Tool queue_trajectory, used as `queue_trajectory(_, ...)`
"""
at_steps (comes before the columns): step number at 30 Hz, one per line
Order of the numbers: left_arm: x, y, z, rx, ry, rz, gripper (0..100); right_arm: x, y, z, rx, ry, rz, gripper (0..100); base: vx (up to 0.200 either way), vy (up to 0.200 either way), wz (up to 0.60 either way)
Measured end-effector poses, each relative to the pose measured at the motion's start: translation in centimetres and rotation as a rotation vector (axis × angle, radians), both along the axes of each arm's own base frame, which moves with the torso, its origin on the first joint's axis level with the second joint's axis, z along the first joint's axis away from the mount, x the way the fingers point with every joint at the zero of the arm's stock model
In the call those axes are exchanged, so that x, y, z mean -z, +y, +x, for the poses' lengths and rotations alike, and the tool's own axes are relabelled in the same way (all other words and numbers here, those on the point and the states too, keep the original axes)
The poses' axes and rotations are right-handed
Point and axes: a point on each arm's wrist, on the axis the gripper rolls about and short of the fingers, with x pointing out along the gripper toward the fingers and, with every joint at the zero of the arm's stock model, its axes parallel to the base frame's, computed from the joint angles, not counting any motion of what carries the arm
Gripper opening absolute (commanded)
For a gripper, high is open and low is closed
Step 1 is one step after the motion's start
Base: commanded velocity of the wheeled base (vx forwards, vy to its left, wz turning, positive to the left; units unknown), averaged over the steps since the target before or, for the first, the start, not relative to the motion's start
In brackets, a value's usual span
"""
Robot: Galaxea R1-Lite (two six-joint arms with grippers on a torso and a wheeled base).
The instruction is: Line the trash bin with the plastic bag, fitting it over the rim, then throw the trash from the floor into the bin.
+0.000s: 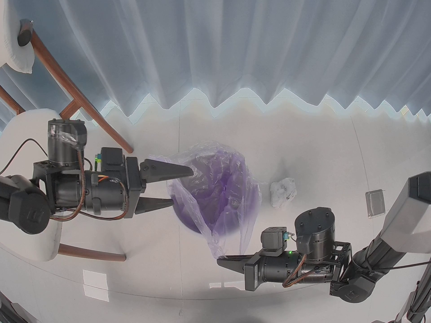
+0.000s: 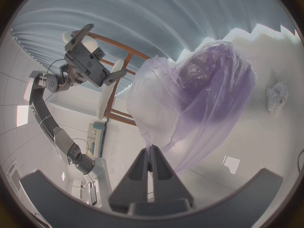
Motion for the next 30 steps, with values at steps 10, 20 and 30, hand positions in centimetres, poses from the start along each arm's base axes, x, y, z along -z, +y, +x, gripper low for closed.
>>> queue_trajectory(10,1.9,-0.4,1.7,-0.011,0.118,0.049,100,0.4,0.2,-0.2,-0.017,-0.015,-0.018,0,0.000,0.000,0.00)
queue_trajectory(20,3.9,-1.8,4.5,-0.029,0.154,0.081,100,0.6,0.5,-0.5,-0.031,-0.013,-0.023,0,0.000,0.000,0.00)
queue_trajectory(30,6.2,-2.2,5.5,-0.059,0.160,0.140,0,0.1,0.4,-0.6,-0.027,-0.056,0.036,0,0.000,0.000,0.00)
